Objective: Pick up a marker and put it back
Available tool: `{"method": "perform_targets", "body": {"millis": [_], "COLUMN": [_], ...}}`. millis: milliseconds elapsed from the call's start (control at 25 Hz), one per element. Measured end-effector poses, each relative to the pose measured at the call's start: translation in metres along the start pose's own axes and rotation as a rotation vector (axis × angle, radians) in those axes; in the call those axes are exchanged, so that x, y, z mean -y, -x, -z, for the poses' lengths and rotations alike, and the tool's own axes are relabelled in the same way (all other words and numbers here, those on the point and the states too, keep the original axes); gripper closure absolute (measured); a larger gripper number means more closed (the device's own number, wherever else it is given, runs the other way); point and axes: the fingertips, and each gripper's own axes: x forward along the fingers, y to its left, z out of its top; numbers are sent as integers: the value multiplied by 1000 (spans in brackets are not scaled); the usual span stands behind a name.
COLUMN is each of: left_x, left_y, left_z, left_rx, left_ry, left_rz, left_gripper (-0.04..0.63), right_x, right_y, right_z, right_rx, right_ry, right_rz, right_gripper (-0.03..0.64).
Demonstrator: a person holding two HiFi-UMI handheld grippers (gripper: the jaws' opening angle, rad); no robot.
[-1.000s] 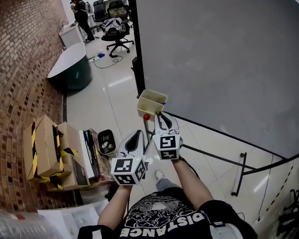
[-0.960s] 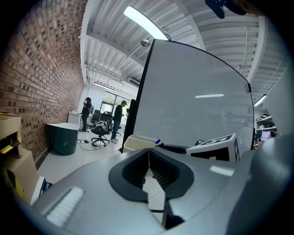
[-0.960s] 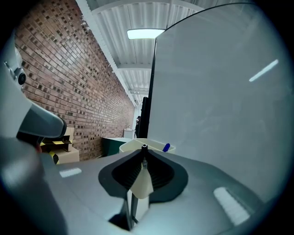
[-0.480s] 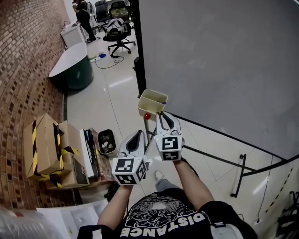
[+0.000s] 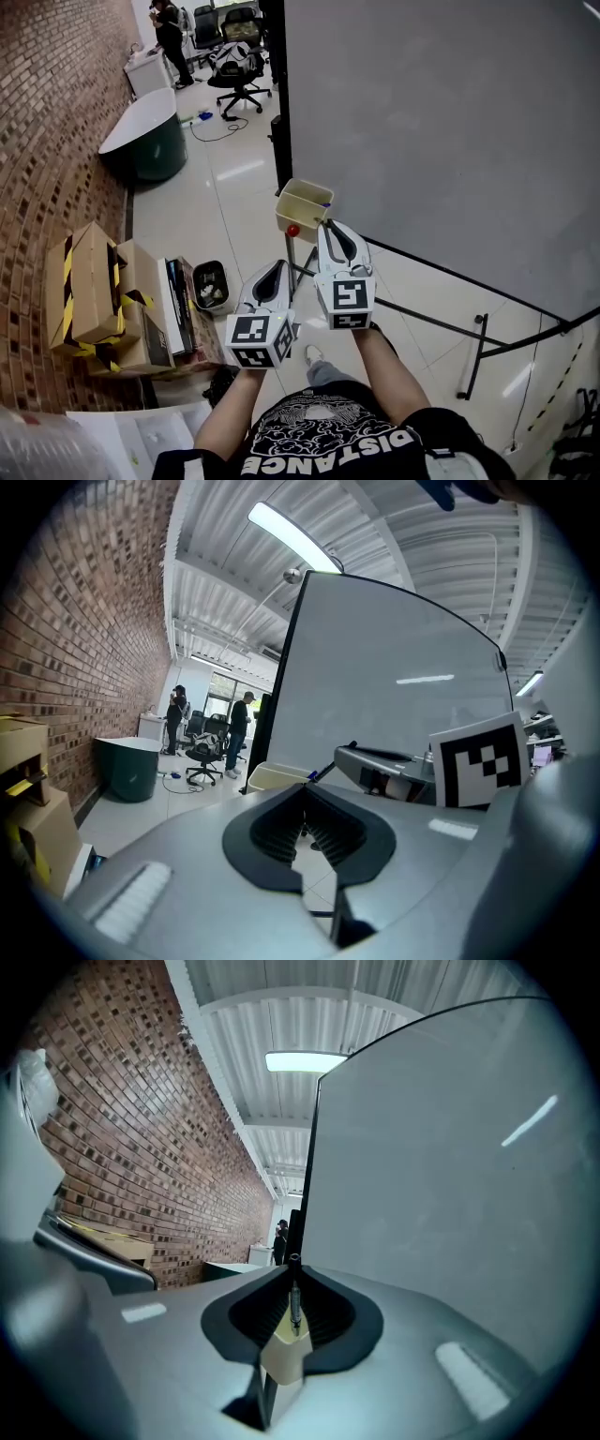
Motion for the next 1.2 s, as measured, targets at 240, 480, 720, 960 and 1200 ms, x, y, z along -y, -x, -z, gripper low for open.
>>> {"method": "perform_targets", "body": {"millis": [240, 480, 720, 960, 1200], "left_x": [10, 16, 23, 37, 45], "left_y": [15, 35, 56, 70, 78], "left_z": [-4, -14, -24, -24, -21], "left_rx": [17, 60, 104, 118, 114], "left_ry": [-2, -17, -27, -55, -68], "left_rz": [2, -10, -11, 2, 2], "left_gripper": [589, 591, 591, 591, 591], "right_x": [-5, -18, -30, -40, -44], "right_y": [26, 56, 90, 114, 127], "right_z": [-16, -40, -59, -65, -61], "right_rx": [23, 60, 86, 99, 87], "right_ry": [47, 41, 26, 38, 31], "right_rz": [-13, -23, -27, -32, -29], "right_gripper": [583, 583, 583, 583, 583]}}
